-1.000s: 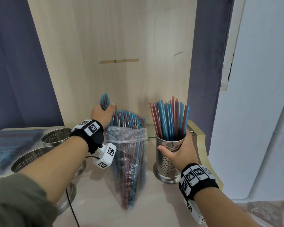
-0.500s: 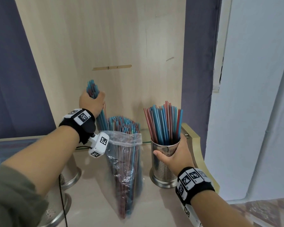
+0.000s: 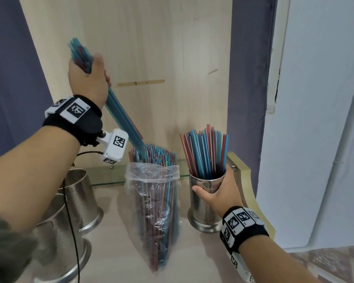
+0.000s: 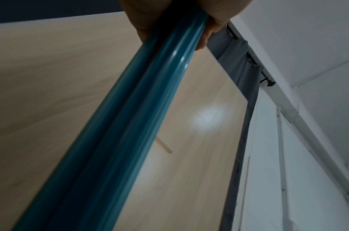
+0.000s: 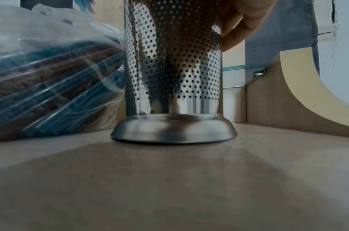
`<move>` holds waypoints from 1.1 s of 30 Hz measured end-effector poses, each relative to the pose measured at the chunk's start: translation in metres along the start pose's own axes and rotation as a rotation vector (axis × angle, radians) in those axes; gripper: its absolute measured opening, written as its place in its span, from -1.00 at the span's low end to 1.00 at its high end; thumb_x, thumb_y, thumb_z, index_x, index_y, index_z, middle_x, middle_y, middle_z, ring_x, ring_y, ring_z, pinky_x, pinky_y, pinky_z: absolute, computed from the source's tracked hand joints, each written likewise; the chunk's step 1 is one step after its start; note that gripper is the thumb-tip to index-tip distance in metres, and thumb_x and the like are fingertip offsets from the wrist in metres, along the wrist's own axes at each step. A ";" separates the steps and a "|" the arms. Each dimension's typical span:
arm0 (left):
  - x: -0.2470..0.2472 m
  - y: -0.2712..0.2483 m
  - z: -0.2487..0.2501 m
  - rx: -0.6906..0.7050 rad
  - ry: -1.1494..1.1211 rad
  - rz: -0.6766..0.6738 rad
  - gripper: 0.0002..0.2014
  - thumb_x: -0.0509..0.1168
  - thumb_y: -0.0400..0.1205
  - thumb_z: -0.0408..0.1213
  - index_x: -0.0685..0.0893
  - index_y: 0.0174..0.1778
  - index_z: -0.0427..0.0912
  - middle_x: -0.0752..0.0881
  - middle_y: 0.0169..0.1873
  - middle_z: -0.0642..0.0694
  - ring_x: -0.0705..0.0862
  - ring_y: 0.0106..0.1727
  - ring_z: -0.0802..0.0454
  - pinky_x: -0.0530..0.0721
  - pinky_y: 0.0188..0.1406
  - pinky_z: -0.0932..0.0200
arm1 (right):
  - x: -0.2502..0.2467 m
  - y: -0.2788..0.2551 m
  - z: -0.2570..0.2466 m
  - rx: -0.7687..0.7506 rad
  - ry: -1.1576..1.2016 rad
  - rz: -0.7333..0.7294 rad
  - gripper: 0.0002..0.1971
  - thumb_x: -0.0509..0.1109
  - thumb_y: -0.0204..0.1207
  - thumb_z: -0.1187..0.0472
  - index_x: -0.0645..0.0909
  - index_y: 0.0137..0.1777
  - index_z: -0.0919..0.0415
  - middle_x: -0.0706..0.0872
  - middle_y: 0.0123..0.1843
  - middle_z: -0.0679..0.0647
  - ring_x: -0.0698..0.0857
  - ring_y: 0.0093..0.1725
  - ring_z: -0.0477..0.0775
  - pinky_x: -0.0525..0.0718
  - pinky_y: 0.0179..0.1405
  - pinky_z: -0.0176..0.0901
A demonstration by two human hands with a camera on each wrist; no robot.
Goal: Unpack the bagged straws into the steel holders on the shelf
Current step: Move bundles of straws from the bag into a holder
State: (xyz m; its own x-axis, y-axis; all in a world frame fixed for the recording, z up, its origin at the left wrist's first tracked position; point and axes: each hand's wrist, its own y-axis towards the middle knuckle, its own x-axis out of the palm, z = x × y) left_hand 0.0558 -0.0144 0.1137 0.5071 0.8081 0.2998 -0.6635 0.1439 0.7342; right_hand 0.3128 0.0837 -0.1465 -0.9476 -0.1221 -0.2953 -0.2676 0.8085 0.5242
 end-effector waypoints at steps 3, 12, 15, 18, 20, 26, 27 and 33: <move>0.005 -0.003 0.018 -0.008 -0.081 0.013 -0.81 0.25 0.67 -0.22 0.42 -0.02 -0.26 0.51 -0.54 0.02 0.49 -0.60 0.11 0.58 -0.49 0.16 | 0.000 0.000 -0.001 0.004 -0.004 -0.001 -0.13 0.77 0.13 -0.02 0.34 0.38 -0.06 0.58 0.20 -0.30 0.59 0.23 -0.26 0.42 0.09 -0.63; 0.038 -0.054 0.060 -0.024 -0.298 -0.159 -0.82 0.26 0.71 -0.19 0.44 -0.13 -0.18 0.52 -0.56 0.09 0.49 -0.53 0.10 0.57 -0.42 0.11 | -0.002 -0.002 -0.003 0.019 0.009 -0.002 -0.12 0.77 0.13 -0.01 0.30 0.36 -0.12 0.57 0.20 -0.29 0.58 0.21 -0.25 0.51 0.18 -0.46; 0.051 -0.072 0.069 -0.023 -0.360 -0.210 -0.81 0.26 0.71 -0.20 0.44 -0.13 -0.20 0.52 -0.55 0.09 0.48 -0.53 0.10 0.57 -0.44 0.12 | -0.002 -0.002 -0.003 0.025 0.017 -0.010 -0.11 0.78 0.12 0.00 0.29 0.36 -0.13 0.57 0.21 -0.28 0.58 0.24 -0.23 0.49 0.17 -0.47; 0.065 -0.088 0.071 -0.004 -0.366 -0.240 -0.79 0.26 0.70 -0.20 0.44 -0.06 -0.28 0.52 -0.57 0.10 0.49 -0.54 0.10 0.57 -0.45 0.13 | -0.003 -0.002 -0.002 0.031 0.015 -0.014 -0.10 0.78 0.11 -0.03 0.27 0.35 -0.15 0.57 0.24 -0.25 0.58 0.26 -0.20 0.52 0.24 -0.36; 0.075 -0.099 0.068 -0.035 -0.363 -0.237 -0.78 0.26 0.72 -0.22 0.44 -0.04 -0.32 0.52 -0.59 0.10 0.49 -0.55 0.10 0.58 -0.46 0.13 | -0.002 -0.001 -0.001 0.038 0.016 -0.019 -0.10 0.77 0.10 -0.05 0.24 0.33 -0.20 0.57 0.24 -0.25 0.58 0.27 -0.19 0.55 0.27 -0.28; 0.094 -0.135 0.025 -0.138 -0.174 -0.304 -0.82 0.32 0.69 -0.21 0.50 -0.11 -0.20 0.60 -0.38 -0.08 0.58 -0.45 0.14 0.59 -0.39 0.32 | -0.002 -0.001 0.001 0.038 0.010 -0.017 -0.09 0.77 0.08 -0.10 0.24 0.32 -0.23 0.58 0.26 -0.24 0.58 0.28 -0.20 0.57 0.28 -0.27; 0.094 -0.140 0.014 -0.142 -0.093 -0.324 -0.83 0.35 0.67 -0.17 0.54 -0.12 -0.15 0.64 -0.34 -0.04 0.61 -0.40 0.16 0.59 -0.35 0.32 | -0.002 -0.001 0.001 0.033 0.007 -0.011 -0.09 0.77 0.08 -0.11 0.24 0.32 -0.23 0.59 0.27 -0.22 0.59 0.28 -0.19 0.58 0.29 -0.25; 0.091 -0.165 -0.054 -0.214 0.312 -0.563 -0.55 0.40 0.43 0.18 0.65 -0.12 -0.18 0.74 -0.18 -0.14 0.74 -0.10 -0.09 0.76 -0.04 -0.09 | -0.001 0.000 0.001 0.016 0.010 0.005 -0.05 0.76 0.06 -0.13 0.28 0.39 -0.15 0.59 0.28 -0.22 0.60 0.30 -0.18 0.61 0.35 -0.17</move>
State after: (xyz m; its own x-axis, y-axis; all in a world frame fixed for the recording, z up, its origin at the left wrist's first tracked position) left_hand 0.1817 0.0663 -0.0134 0.6461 0.6993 -0.3059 -0.4556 0.6749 0.5805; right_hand 0.3136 0.0845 -0.1475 -0.9506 -0.1233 -0.2847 -0.2598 0.8183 0.5128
